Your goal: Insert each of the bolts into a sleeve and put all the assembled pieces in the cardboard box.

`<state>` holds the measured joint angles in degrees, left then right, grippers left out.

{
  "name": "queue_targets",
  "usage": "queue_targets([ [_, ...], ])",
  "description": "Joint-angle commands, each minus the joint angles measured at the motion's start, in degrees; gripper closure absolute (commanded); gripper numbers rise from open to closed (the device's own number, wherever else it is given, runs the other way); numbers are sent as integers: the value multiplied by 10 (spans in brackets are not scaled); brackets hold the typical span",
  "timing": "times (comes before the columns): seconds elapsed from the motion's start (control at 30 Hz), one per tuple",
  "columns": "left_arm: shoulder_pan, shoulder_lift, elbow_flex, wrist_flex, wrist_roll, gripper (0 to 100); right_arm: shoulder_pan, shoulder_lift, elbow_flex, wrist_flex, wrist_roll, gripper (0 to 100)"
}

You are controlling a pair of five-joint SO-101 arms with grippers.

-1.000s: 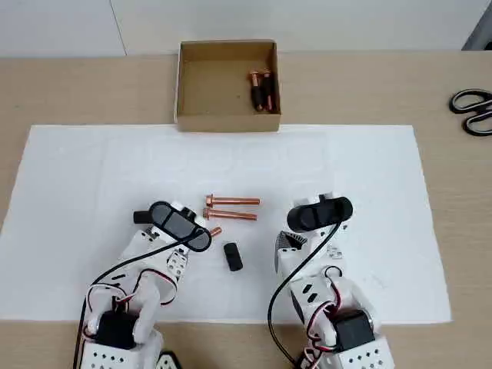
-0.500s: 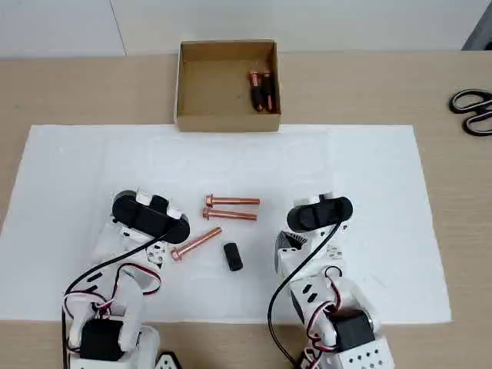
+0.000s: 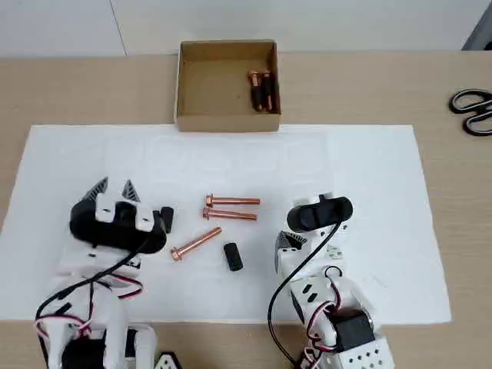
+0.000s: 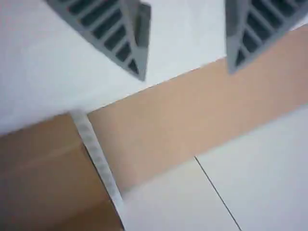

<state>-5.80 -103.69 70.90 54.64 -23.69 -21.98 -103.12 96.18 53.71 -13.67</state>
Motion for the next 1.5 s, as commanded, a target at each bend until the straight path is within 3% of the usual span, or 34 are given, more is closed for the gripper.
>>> queue_targets([
  [0.0,-1,-4,2,-10,36,892,-4,-7,3,3,3,995],
  [0.2,-4,-2,1,4,188,892,-4,-7,3,3,3,995],
  [0.33,-4,0,-12,67,180,892,-4,-7,3,3,3,995],
  [0.47,-5,0,-29,115,121,892,-15,-7,3,1,4,995],
  [0.63,-30,24,-74,112,207,892,-1,-7,3,4,5,995],
  [0.77,-55,151,-136,114,232,892,15,-7,-25,18,42,995],
  [0.93,-53,399,-304,192,232,892,15,0,-140,90,52,995],
  [1.07,-53,569,-426,254,237,892,14,14,-215,114,133,995],
  [1.23,-53,641,-501,275,295,892,14,154,-295,195,157,995],
  [1.47,-42,641,-494,277,308,892,12,481,-479,200,153,995],
])
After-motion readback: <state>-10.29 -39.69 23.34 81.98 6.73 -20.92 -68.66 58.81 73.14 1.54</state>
